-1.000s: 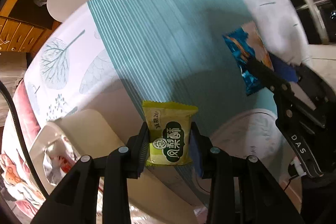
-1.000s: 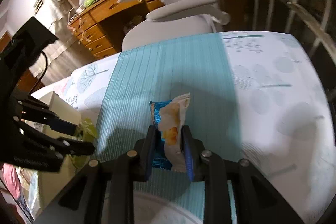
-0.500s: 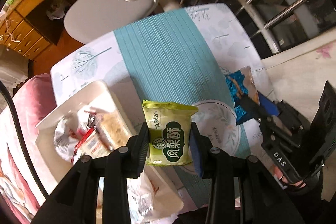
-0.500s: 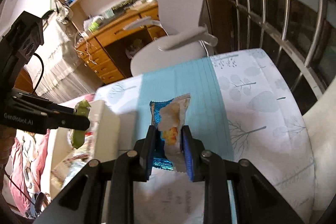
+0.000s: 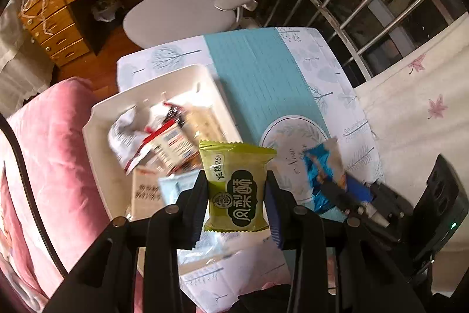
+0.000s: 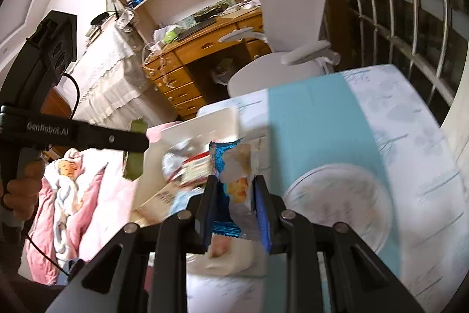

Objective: Organize snacks
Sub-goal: 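Drop the green packet into the tray with the left tool while the right tool drops the blue snack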

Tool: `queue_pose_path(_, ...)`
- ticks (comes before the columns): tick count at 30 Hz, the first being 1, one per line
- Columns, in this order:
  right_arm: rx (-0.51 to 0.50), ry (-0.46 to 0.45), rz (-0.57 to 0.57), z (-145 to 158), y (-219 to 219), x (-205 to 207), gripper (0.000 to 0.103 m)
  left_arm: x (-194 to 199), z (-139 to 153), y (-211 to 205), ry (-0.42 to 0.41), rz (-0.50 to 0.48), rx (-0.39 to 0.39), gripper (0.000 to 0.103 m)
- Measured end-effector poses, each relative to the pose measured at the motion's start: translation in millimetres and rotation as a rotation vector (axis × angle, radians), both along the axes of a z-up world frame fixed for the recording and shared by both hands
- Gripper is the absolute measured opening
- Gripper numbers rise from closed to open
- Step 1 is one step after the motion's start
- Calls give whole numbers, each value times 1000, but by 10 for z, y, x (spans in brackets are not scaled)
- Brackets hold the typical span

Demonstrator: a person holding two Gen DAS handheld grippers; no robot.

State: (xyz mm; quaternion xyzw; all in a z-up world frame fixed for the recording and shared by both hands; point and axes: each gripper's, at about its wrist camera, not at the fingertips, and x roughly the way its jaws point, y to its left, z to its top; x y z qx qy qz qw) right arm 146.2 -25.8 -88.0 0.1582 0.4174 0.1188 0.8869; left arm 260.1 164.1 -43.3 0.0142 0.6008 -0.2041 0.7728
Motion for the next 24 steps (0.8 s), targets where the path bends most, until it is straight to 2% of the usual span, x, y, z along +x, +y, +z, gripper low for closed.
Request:
queue_pose_path(6,-1,-25,10,6,486,-262,26,-284,0,433,-44,22,-16,35)
queue_pose_path(7,1,-33,-2,-2,537,-287,28,-315,-1,477,-50,30,-18,39)
queue_pose_path(8,6,-30,-16,-23,580,-307,32,-346,-7,528,-57,42,-22,53)
queue_pose_path(10,14,11,-38,-93,641,-337,63,-443,-9,630,-73,59,-38,71)
queue_pose_path(14,52,34,-46,-182,653,-487,64,-650,-84,719,-93,71,-43,74)
queue_pose_path(17,36,78,-61,-255,605,-609,65,-866,-182,732,-88,101,-63,75)
queue_pose_path(24,24,137,-66,-398,239,-856,78,-1365,-326,501,-123,202,-51,76)
